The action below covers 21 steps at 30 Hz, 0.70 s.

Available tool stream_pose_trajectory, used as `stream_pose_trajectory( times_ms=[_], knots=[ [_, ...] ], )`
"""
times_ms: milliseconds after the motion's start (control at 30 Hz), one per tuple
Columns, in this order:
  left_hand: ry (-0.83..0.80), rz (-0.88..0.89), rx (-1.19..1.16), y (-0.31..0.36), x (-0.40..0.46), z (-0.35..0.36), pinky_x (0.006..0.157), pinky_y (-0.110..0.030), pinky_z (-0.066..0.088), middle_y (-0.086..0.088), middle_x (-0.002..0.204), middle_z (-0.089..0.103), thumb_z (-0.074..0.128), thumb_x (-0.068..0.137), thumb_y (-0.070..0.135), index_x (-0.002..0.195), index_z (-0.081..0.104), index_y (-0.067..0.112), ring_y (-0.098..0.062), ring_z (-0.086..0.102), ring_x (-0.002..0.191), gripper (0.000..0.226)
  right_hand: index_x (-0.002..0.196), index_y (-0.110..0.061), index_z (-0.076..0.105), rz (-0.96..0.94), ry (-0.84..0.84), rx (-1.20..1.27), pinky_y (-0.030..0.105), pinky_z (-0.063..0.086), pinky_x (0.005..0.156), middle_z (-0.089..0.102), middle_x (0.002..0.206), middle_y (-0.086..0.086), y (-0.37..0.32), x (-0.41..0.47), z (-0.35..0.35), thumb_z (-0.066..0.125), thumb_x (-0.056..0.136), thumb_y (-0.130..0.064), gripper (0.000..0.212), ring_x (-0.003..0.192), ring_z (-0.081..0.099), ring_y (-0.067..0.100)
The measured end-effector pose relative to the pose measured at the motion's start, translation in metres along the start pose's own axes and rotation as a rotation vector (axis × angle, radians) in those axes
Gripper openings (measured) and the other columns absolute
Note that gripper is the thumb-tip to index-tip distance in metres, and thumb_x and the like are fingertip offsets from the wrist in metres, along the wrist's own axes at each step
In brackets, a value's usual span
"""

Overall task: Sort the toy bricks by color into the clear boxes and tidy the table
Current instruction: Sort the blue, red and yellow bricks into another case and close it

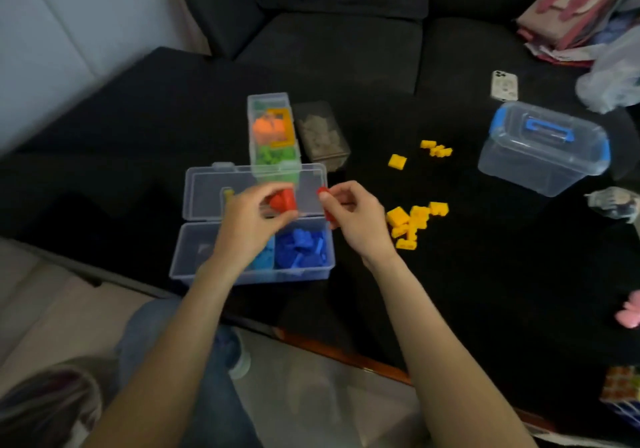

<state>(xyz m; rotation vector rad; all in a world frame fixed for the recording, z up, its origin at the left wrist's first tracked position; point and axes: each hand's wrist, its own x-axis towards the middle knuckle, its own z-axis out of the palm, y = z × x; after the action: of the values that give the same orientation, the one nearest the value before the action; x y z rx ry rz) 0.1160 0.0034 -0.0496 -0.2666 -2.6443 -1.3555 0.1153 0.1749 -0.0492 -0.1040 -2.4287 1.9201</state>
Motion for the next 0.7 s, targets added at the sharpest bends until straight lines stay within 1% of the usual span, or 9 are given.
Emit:
stream_pose_trajectory(
  times_ms=[67, 100, 167, 200, 233, 367, 500, 633, 700],
  knots=[
    [0.003, -0.075, 0.039, -0.024, -0.029, -0.022, 0.079, -0.029, 0.054, -0.003, 0.098, 0.07, 0.082, 0.067, 0.011, 0.108, 0.067, 0.021, -0.016, 0.068, 0.082, 0.045, 0.089, -0.011, 0.062, -0.011, -0.088, -0.086, 0.016, 0.051, 0.052, 0.061, 0.07, -0.007, -0.004, -0.008, 0.032, 0.066, 0.088, -0.022, 0.011, 0.055, 0.058, 0.001],
    [-0.006, -0.094, 0.073, -0.033, -0.038, -0.028, 0.077, -0.029, 0.054, -0.004, 0.098, 0.07, 0.083, 0.066, 0.011, 0.108, 0.068, 0.019, -0.018, 0.068, 0.079, 0.045, 0.09, -0.01, 0.063, -0.014, -0.13, -0.121, 0.016, 0.052, 0.052, 0.06, 0.069, -0.008, -0.005, -0.01, 0.044, 0.066, 0.087, -0.022, 0.013, 0.056, 0.058, 0.002],
    [-0.027, -0.085, 0.159, -0.048, -0.053, -0.039, 0.074, -0.017, 0.049, -0.006, 0.096, 0.07, 0.084, 0.066, 0.013, 0.109, 0.069, 0.016, -0.018, 0.065, 0.076, 0.046, 0.09, -0.008, 0.064, -0.019, -0.186, -0.164, 0.022, 0.056, 0.057, 0.062, 0.071, -0.004, -0.007, -0.017, 0.07, 0.067, 0.087, -0.022, 0.015, 0.062, 0.061, 0.009],
    [-0.041, -0.073, 0.197, -0.054, -0.058, -0.044, 0.072, -0.014, 0.046, -0.007, 0.095, 0.069, 0.084, 0.066, 0.015, 0.111, 0.069, 0.015, -0.017, 0.063, 0.077, 0.048, 0.088, -0.009, 0.065, -0.026, -0.189, -0.209, 0.027, 0.057, 0.062, 0.064, 0.074, 0.0, -0.006, -0.019, 0.081, 0.067, 0.087, -0.025, 0.016, 0.067, 0.063, 0.014],
    [-0.058, -0.061, 0.225, -0.057, -0.061, -0.046, 0.073, -0.015, 0.044, -0.007, 0.095, 0.068, 0.083, 0.067, 0.018, 0.113, 0.068, 0.015, -0.018, 0.063, 0.079, 0.049, 0.085, -0.011, 0.065, -0.035, -0.18, -0.276, 0.031, 0.055, 0.067, 0.066, 0.077, 0.003, -0.006, -0.021, 0.09, 0.067, 0.086, -0.028, 0.018, 0.072, 0.064, 0.017],
    [-0.049, -0.041, 0.263, -0.066, -0.064, -0.049, 0.081, -0.029, 0.046, -0.007, 0.102, 0.066, 0.081, 0.068, 0.028, 0.113, 0.067, 0.014, -0.022, 0.062, 0.092, 0.049, 0.086, -0.009, 0.066, -0.044, -0.144, -0.431, 0.035, 0.049, 0.076, 0.069, 0.085, 0.01, -0.009, -0.023, 0.113, 0.063, 0.088, -0.032, 0.023, 0.082, 0.063, 0.023],
    [-0.003, -0.055, 0.206, -0.065, -0.064, -0.049, 0.088, -0.032, 0.047, -0.007, 0.113, 0.063, 0.08, 0.069, 0.02, 0.12, 0.061, 0.015, -0.019, 0.059, 0.103, 0.055, 0.091, -0.007, 0.065, -0.088, -0.107, -0.552, 0.03, 0.047, 0.071, 0.068, 0.088, 0.011, -0.016, -0.019, 0.123, 0.059, 0.091, -0.031, 0.025, 0.083, 0.064, 0.024],
    [-0.025, -0.107, 0.144, -0.07, -0.066, -0.049, 0.088, -0.035, 0.051, -0.006, 0.112, 0.062, 0.07, 0.075, 0.007, 0.12, 0.06, 0.014, -0.018, 0.062, 0.099, 0.047, 0.091, -0.004, 0.065, -0.094, -0.124, -0.69, 0.034, 0.052, 0.074, 0.068, 0.088, 0.013, -0.018, -0.016, 0.124, 0.059, 0.091, -0.028, 0.025, 0.083, 0.065, 0.026],
    [-0.01, -0.128, 0.12, -0.068, -0.066, -0.049, 0.087, -0.031, 0.052, -0.005, 0.111, 0.061, 0.067, 0.077, 0.004, 0.116, 0.061, 0.013, -0.016, 0.062, 0.098, 0.041, 0.09, -0.004, 0.064, -0.094, -0.13, -0.71, 0.034, 0.052, 0.073, 0.068, 0.088, 0.013, -0.018, -0.015, 0.123, 0.059, 0.091, -0.028, 0.024, 0.082, 0.065, 0.026]
  ],
)
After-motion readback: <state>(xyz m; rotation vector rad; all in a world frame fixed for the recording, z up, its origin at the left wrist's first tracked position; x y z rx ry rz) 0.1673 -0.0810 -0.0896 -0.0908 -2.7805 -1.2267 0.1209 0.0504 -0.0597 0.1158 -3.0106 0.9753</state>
